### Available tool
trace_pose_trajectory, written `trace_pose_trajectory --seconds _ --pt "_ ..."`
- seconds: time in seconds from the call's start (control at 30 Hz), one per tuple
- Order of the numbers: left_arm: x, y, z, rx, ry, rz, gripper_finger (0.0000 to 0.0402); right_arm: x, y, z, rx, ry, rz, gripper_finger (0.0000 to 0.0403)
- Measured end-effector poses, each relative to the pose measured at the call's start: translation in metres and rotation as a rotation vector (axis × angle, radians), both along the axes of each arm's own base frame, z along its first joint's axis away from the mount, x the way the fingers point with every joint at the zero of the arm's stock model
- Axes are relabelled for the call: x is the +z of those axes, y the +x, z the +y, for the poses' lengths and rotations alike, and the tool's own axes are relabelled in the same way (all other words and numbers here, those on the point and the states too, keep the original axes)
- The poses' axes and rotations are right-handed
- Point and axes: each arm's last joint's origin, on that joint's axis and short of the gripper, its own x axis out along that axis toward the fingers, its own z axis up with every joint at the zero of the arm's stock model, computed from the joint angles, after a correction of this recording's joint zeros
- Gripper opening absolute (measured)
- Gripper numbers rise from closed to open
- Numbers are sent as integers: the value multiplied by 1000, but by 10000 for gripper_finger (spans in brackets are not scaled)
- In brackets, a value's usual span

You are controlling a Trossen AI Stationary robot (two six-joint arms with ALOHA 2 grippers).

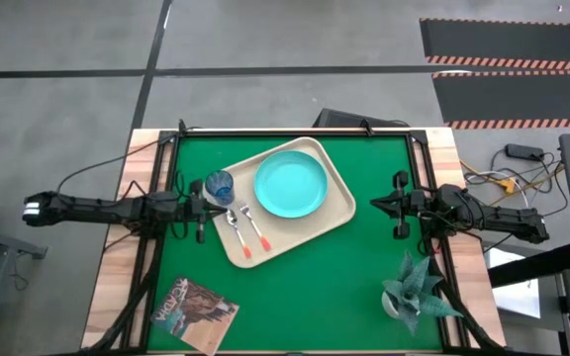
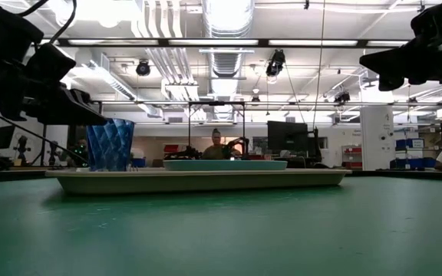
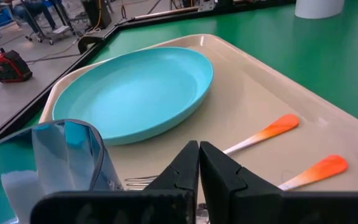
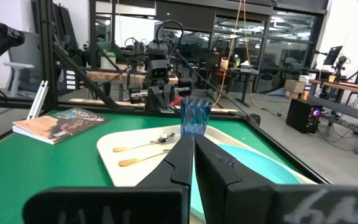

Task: Pick and place plate/cup/fork/spoon on tray
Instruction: Return to Home Position

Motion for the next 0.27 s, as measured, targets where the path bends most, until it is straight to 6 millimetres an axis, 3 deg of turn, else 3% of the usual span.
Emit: trace_pose_trajectory --seconds 0.27 --pt "-3 1 0 0 -1 26 0 0 0 0 0 0 0 9"
